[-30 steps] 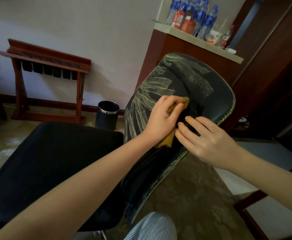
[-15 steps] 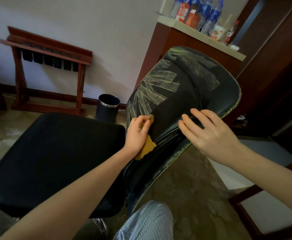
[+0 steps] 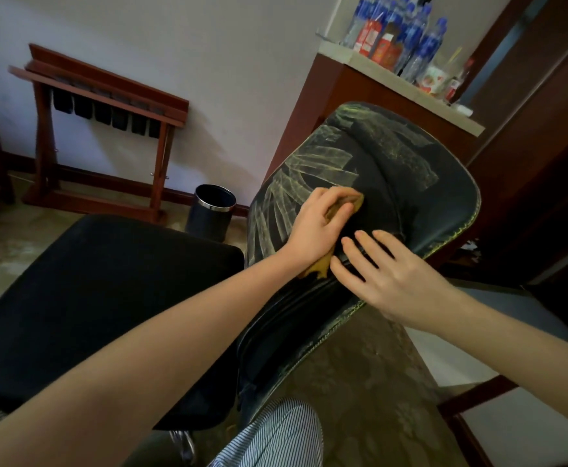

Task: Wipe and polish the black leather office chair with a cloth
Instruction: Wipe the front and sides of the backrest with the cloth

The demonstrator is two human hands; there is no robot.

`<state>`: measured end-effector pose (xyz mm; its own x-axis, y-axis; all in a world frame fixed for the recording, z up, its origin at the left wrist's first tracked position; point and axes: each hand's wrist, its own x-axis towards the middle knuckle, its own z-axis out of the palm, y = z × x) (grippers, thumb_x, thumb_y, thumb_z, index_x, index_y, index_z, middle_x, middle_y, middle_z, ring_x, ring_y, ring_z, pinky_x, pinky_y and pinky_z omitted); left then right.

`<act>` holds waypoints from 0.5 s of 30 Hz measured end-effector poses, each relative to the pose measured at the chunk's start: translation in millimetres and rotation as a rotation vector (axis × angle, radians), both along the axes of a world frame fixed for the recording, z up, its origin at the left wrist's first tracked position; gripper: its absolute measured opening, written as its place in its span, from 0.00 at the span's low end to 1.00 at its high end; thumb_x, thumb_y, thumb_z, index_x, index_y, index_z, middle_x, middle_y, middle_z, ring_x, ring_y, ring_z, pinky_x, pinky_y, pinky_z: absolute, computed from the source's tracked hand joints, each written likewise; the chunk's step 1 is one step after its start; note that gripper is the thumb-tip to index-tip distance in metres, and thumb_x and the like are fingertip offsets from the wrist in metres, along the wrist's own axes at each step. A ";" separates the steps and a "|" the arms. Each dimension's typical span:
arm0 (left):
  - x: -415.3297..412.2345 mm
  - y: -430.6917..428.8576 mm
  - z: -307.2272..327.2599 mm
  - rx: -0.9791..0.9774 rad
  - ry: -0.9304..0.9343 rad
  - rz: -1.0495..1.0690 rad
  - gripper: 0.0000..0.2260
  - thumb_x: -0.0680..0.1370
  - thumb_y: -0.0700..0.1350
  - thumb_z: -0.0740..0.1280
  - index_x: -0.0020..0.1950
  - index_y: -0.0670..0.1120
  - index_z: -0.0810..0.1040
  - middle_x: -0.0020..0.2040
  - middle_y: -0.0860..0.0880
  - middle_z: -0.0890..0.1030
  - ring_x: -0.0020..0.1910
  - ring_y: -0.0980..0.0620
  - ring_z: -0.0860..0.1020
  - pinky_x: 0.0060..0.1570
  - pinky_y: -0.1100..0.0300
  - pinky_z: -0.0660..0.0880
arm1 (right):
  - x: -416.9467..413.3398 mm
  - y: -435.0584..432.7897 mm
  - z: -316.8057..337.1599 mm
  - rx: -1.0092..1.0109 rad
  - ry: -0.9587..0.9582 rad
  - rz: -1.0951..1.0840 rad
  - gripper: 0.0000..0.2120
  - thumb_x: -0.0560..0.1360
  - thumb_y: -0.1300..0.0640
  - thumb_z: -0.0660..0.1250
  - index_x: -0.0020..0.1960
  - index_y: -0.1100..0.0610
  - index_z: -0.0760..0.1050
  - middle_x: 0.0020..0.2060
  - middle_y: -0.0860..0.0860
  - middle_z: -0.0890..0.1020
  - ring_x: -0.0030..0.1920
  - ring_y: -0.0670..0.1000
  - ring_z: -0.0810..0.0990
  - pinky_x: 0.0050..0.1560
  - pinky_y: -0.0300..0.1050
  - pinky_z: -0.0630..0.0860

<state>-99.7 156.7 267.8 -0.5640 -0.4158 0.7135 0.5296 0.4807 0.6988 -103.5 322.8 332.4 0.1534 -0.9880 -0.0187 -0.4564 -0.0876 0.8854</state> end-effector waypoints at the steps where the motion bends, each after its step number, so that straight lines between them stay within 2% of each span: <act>1: -7.5 -4.8 -0.6 0.018 -0.005 0.011 0.10 0.78 0.42 0.61 0.58 0.43 0.77 0.51 0.54 0.76 0.53 0.54 0.73 0.56 0.61 0.69 | -2.4 -1.0 1.1 0.007 0.005 0.015 0.20 0.80 0.64 0.45 0.59 0.63 0.75 0.53 0.65 0.80 0.53 0.64 0.79 0.56 0.58 0.75; 4: -22.9 -19.8 -12.7 0.088 -0.101 0.057 0.08 0.79 0.43 0.62 0.56 0.44 0.77 0.51 0.54 0.77 0.53 0.53 0.74 0.56 0.56 0.69 | -7.9 -2.0 2.9 0.020 0.012 0.068 0.18 0.79 0.62 0.51 0.59 0.63 0.76 0.53 0.64 0.80 0.53 0.62 0.80 0.55 0.55 0.75; 9: -24.7 -35.9 -60.3 0.255 -0.304 0.115 0.08 0.80 0.44 0.62 0.56 0.45 0.76 0.54 0.46 0.77 0.55 0.51 0.73 0.54 0.59 0.66 | -11.6 -0.2 0.7 0.008 0.005 0.110 0.16 0.78 0.62 0.54 0.60 0.63 0.76 0.53 0.63 0.80 0.53 0.61 0.80 0.56 0.55 0.75; 12: -11.7 -36.9 -89.3 0.331 -0.371 0.140 0.07 0.80 0.46 0.62 0.55 0.49 0.76 0.55 0.47 0.77 0.55 0.52 0.73 0.57 0.56 0.69 | -12.8 0.1 -0.5 0.004 0.006 0.132 0.15 0.78 0.63 0.55 0.59 0.63 0.76 0.53 0.63 0.81 0.53 0.61 0.80 0.56 0.54 0.75; 15: 12.1 -29.7 -101.9 0.395 -0.403 0.113 0.05 0.80 0.47 0.61 0.54 0.52 0.75 0.56 0.49 0.76 0.55 0.55 0.72 0.55 0.61 0.66 | -13.2 -0.3 -2.0 -0.010 0.000 0.146 0.14 0.78 0.63 0.56 0.59 0.63 0.77 0.52 0.63 0.81 0.52 0.61 0.80 0.55 0.54 0.76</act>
